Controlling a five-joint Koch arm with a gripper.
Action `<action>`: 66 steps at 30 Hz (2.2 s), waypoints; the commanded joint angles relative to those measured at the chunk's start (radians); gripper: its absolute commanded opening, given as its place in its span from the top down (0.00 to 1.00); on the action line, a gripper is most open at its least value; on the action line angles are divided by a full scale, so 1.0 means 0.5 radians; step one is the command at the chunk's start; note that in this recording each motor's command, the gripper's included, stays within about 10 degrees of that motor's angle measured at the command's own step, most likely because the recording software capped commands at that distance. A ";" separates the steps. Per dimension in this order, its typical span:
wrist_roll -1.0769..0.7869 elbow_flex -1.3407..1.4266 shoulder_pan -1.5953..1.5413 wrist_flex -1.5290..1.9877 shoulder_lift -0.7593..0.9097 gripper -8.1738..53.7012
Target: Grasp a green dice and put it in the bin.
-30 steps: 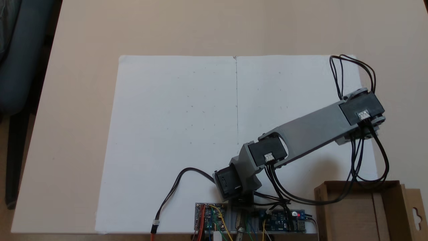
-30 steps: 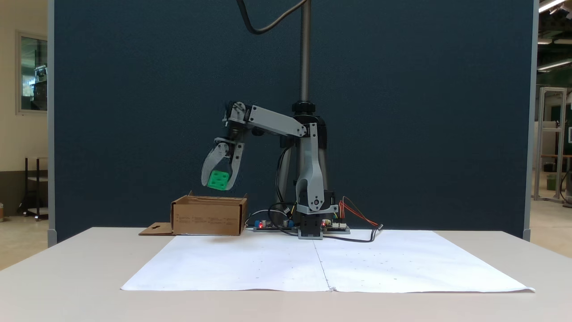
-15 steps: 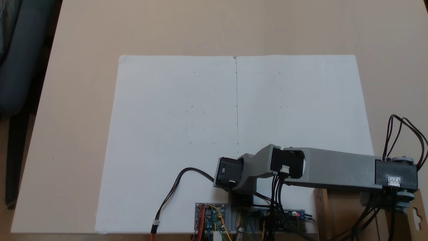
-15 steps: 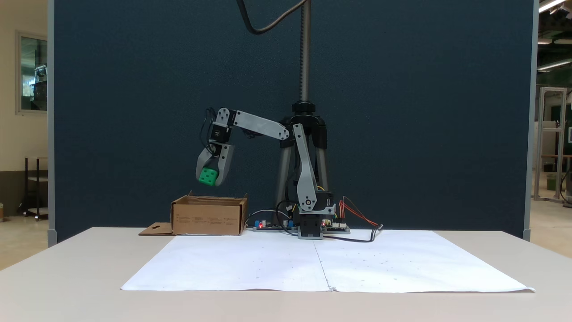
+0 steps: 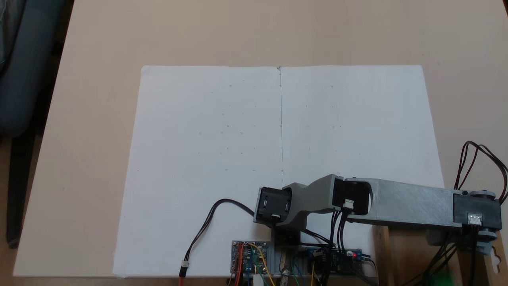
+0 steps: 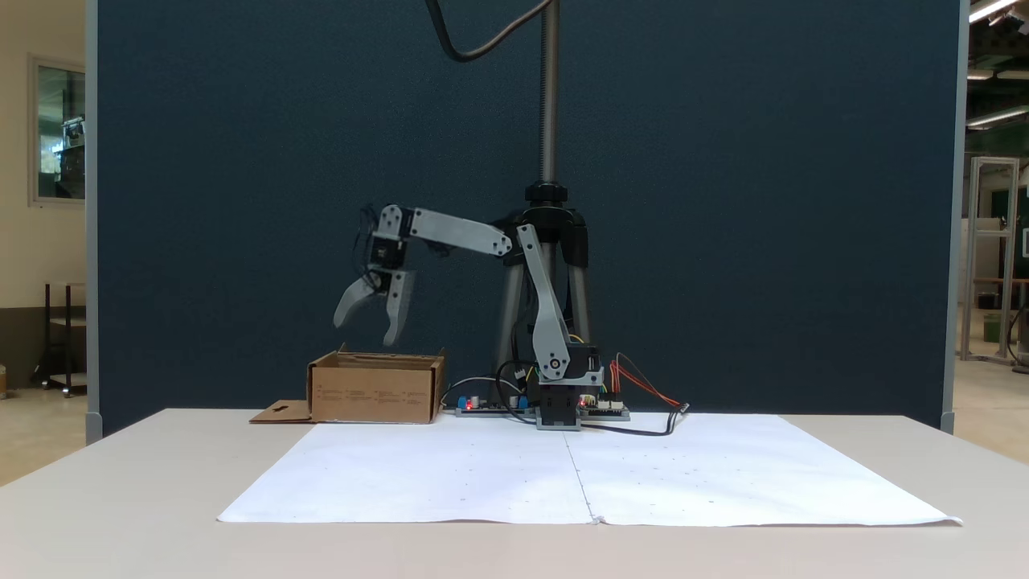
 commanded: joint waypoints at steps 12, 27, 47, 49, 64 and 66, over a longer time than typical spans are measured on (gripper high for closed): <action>0.439 -0.074 -1.601 -0.153 0.663 0.16; 0.531 0.598 -2.921 -1.242 0.773 0.16; -0.098 2.326 -3.482 -2.662 1.562 0.15; -0.095 2.402 -3.488 -2.788 1.663 0.15; -0.098 3.356 -3.485 -3.748 2.203 0.16; -0.095 3.494 -3.485 -3.874 2.224 0.16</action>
